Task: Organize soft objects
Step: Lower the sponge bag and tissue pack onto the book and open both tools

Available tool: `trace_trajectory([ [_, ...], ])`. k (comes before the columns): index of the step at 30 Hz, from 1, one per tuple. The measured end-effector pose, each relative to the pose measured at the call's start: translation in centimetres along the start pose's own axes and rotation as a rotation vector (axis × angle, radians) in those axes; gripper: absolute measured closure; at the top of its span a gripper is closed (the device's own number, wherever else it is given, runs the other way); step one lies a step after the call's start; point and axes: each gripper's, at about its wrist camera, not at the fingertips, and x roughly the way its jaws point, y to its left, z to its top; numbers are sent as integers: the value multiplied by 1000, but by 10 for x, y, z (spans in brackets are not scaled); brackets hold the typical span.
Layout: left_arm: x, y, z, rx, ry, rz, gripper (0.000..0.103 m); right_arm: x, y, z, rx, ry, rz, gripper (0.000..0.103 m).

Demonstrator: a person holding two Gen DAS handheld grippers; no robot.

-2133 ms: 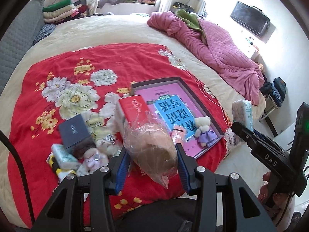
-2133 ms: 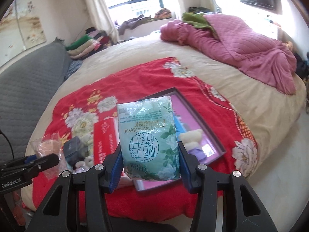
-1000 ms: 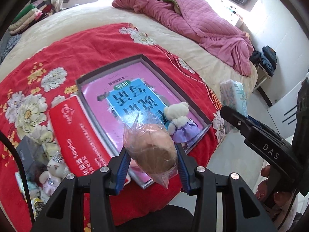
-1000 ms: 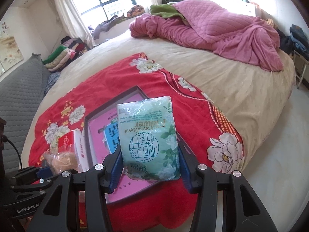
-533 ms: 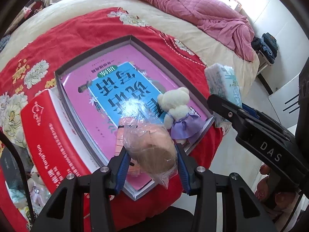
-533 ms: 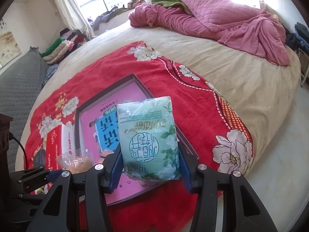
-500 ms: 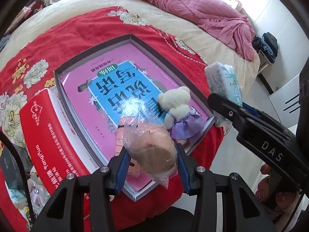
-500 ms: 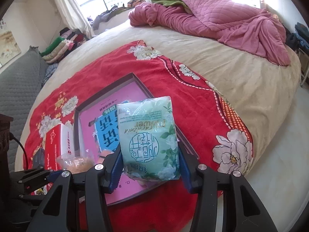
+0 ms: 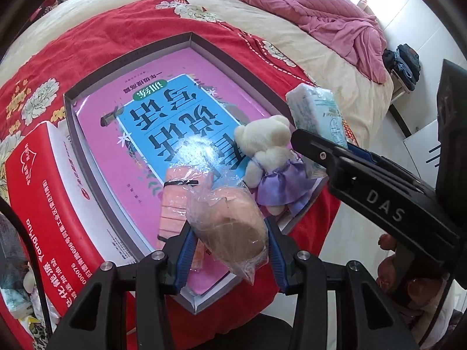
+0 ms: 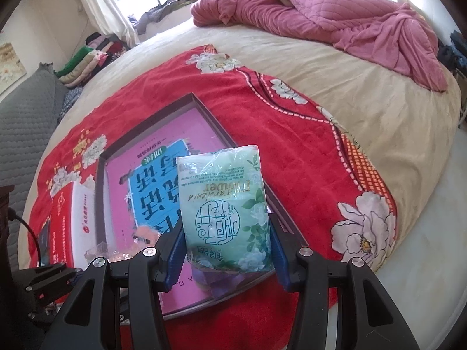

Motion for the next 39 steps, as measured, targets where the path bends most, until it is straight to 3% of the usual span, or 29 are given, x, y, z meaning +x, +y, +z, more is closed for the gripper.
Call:
trace_trajectory([
  [21,14,1,0,-6,20,-6,57,24,-3,-5,0,12,-23,49],
  [31,16,1,0,-9,25,-7,57,18,-5,-6,-2,4,-45,43],
  [39,14,3,-1,-15,22,-15,57,10,-9,-10,38,-5,6,40],
])
